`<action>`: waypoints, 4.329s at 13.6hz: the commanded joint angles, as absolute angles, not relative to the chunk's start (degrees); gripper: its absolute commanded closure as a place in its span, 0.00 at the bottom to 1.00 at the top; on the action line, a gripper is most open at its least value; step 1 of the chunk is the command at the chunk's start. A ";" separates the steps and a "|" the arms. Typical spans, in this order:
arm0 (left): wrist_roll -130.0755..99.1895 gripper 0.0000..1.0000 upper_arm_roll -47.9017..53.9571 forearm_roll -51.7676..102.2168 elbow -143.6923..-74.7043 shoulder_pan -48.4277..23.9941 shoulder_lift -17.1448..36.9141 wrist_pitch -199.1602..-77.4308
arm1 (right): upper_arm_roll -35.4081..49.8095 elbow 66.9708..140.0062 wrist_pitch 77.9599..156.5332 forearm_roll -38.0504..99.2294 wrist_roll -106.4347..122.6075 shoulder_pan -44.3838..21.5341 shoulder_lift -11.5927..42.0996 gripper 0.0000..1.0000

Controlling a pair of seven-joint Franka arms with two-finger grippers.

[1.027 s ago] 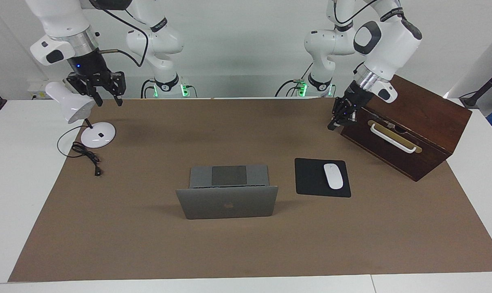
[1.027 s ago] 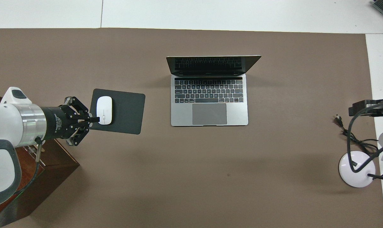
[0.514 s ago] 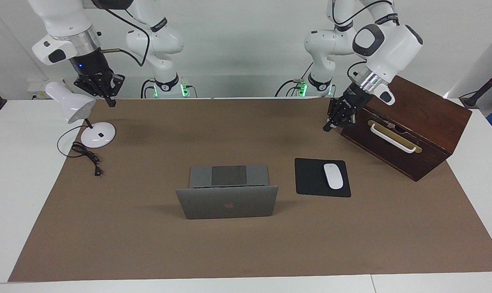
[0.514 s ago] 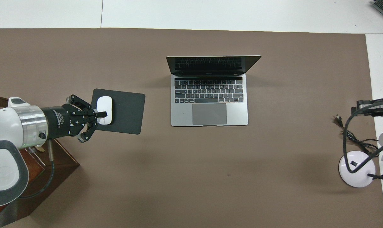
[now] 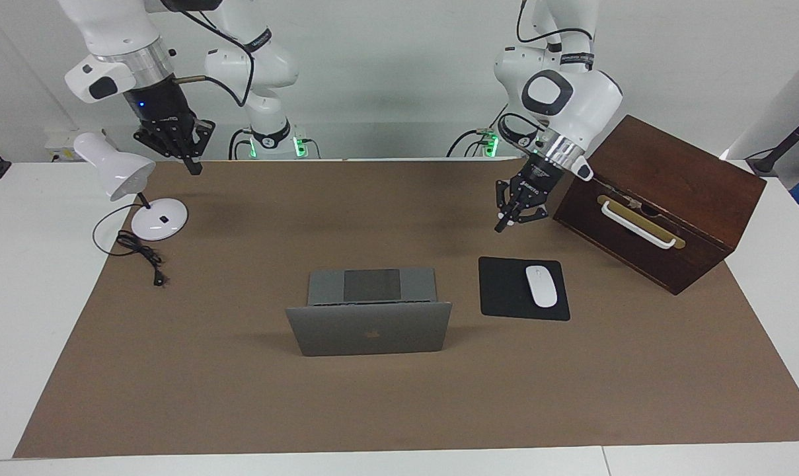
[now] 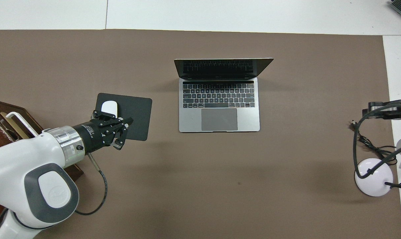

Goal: Close laptop with both arms
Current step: 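Move the left gripper forward past the mouse pad toward the laptop, then place the left gripper at the laptop base while the right gripper reaches the lid, then hook the right gripper behind the laptop lid top edge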

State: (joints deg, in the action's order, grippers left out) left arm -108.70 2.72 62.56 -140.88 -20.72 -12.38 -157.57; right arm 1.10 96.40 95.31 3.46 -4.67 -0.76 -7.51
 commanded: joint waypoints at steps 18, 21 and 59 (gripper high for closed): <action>-109.86 1.00 1.85 101.43 -117.70 -43.67 19.59 -187.38 | 1.23 92.56 105.91 2.02 -22.41 -10.81 1.22 1.00; -109.86 1.00 1.85 101.43 -117.25 -44.21 20.56 -188.26 | 1.23 90.80 107.05 0.36 -22.41 -11.77 3.51 1.00; -109.78 1.00 1.76 97.56 -119.18 -45.97 23.03 -188.35 | 1.32 63.90 125.51 -9.39 -26.10 -21.09 33.13 1.00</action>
